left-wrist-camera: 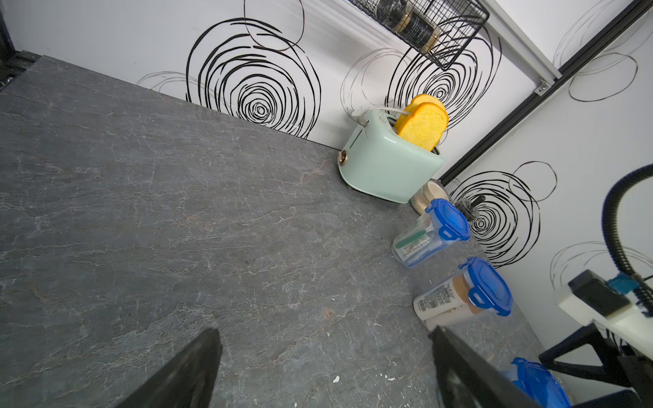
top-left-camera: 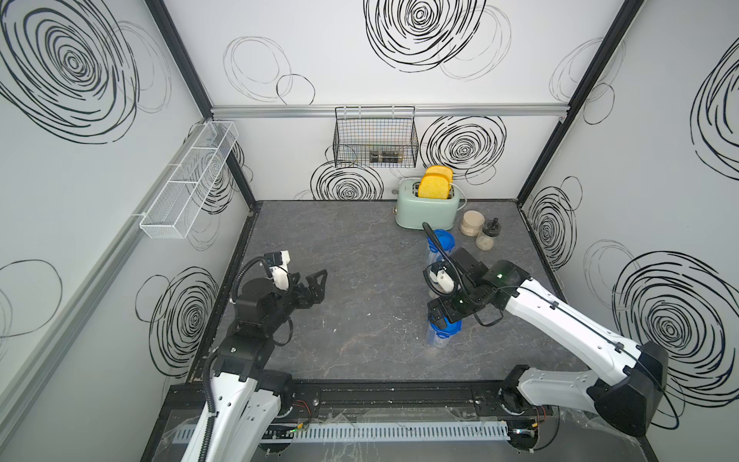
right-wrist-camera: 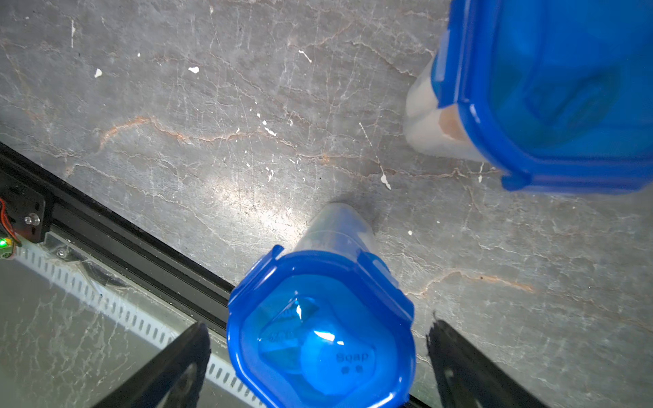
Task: Take out toiletry kits
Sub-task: Pick up the container from the center of the board.
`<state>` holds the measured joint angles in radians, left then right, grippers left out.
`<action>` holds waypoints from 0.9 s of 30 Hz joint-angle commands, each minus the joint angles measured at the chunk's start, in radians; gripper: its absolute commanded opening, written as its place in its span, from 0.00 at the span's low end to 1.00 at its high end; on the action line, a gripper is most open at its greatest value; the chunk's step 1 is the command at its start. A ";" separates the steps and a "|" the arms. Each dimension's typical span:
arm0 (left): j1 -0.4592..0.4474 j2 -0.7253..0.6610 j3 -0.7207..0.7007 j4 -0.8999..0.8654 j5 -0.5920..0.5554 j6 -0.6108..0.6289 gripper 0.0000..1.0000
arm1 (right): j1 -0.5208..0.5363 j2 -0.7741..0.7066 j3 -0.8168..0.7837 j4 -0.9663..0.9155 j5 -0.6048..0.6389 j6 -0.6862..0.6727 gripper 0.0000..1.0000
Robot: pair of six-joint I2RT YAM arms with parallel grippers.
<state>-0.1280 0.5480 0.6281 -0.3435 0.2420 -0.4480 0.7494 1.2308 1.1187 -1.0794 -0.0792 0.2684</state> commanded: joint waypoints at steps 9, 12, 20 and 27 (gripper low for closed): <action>0.008 -0.003 -0.005 0.027 0.005 0.006 0.96 | 0.011 -0.040 -0.015 -0.021 -0.010 -0.005 0.98; 0.007 -0.004 -0.005 0.026 0.003 0.006 0.96 | 0.013 -0.041 -0.014 -0.025 -0.005 -0.001 0.98; 0.007 0.000 -0.005 0.023 -0.002 0.006 0.96 | 0.037 -0.037 -0.011 -0.040 0.018 0.037 0.98; 0.007 0.000 -0.005 0.024 0.000 0.006 0.96 | 0.092 -0.012 -0.015 -0.040 0.054 0.055 0.98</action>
<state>-0.1280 0.5488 0.6281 -0.3435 0.2420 -0.4480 0.8177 1.2095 1.1080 -1.0920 -0.0509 0.3027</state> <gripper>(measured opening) 0.962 0.979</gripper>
